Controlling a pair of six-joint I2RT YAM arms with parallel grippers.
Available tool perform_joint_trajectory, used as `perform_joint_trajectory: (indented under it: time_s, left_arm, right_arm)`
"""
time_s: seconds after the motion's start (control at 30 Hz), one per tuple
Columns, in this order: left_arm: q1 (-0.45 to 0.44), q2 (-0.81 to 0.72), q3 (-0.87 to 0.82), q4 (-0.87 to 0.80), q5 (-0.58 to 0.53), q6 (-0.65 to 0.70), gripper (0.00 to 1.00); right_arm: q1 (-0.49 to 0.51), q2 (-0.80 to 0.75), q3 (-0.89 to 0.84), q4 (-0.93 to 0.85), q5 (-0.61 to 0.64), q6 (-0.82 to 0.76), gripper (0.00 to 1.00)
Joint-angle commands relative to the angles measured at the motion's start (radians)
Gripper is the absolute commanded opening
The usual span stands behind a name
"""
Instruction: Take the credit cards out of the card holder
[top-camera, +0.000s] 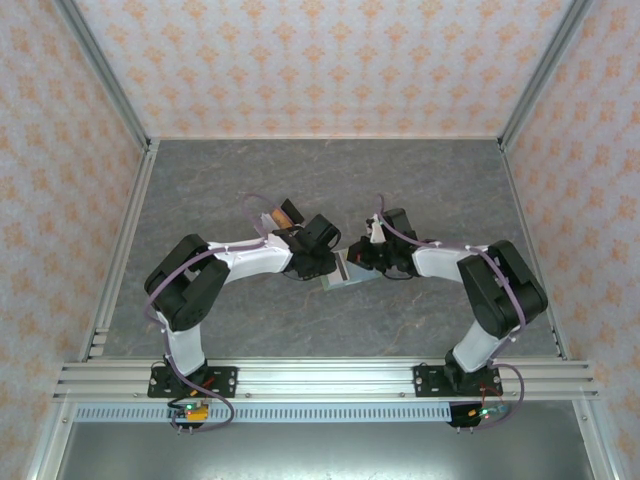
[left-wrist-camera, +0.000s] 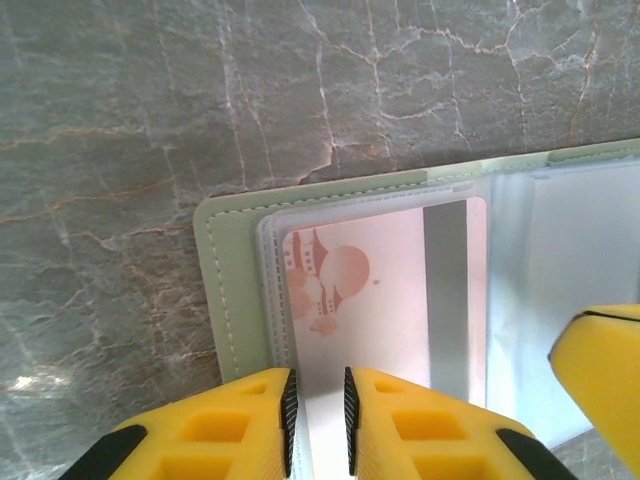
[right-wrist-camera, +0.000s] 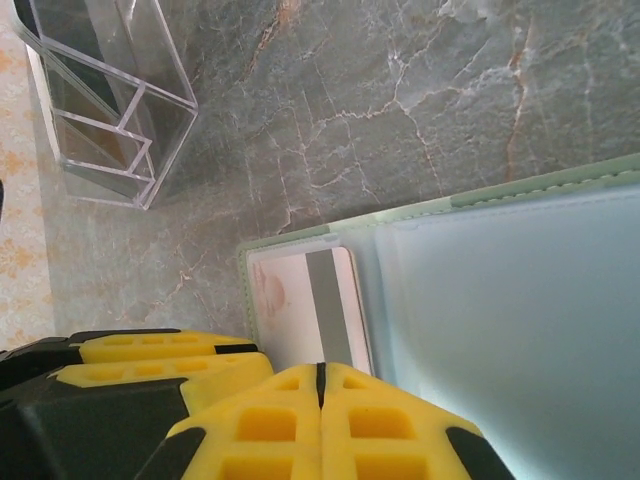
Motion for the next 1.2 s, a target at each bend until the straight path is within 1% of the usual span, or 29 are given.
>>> perform_joint_trajectory:
  time_s: [0.0,0.07,0.13,0.2,0.33,0.6,0.63,0.73,0.87,0.97,1.07,1.17]
  left_arm:
    - [0.001,-0.049,0.008,-0.040,-0.051,0.009,0.23]
    - [0.004,-0.044,0.013,-0.040,-0.050,0.010,0.23]
    - [0.004,-0.032,0.021,-0.041,-0.047,0.013,0.22]
    - [0.006,-0.017,0.030,-0.042,-0.044,0.012,0.22]
    - [0.014,0.021,0.046,-0.041,-0.028,0.006,0.21]
    - [0.050,0.064,0.067,-0.031,0.044,0.029,0.19]
    - [0.057,0.099,0.072,-0.032,0.055,0.035,0.19]
    - [0.077,0.119,0.096,-0.029,0.088,0.070,0.19]
    - [0.081,0.143,0.142,-0.057,0.094,0.127,0.18]
    - [0.081,0.124,0.142,-0.046,0.101,0.136,0.19]
    - [0.080,0.078,0.130,-0.050,0.078,0.151,0.20]
    - [0.082,0.031,0.125,-0.078,0.049,0.176,0.25]
  right_arm:
    - [0.004,-0.012,0.010,-0.074,0.020,-0.049,0.00]
    - [0.004,-0.001,0.026,-0.110,0.009,-0.059,0.08]
    - [0.005,0.005,0.026,-0.120,-0.007,-0.057,0.13]
    - [0.003,0.013,0.030,-0.135,-0.021,-0.059,0.16]
    - [0.005,0.035,0.051,-0.170,-0.030,-0.063,0.18]
    - [0.024,0.069,0.085,-0.200,-0.008,-0.033,0.18]
    - [0.028,0.068,0.082,-0.198,-0.002,-0.022,0.18]
    - [0.053,0.066,0.066,-0.162,0.009,0.017,0.18]
    - [0.079,0.077,0.047,-0.089,0.016,0.092,0.15]
    - [0.080,0.059,0.012,-0.018,0.040,0.156,0.11]
    - [0.076,0.030,-0.007,-0.001,0.094,0.172,0.11]
    - [0.068,0.014,-0.027,0.034,0.108,0.195,0.11]
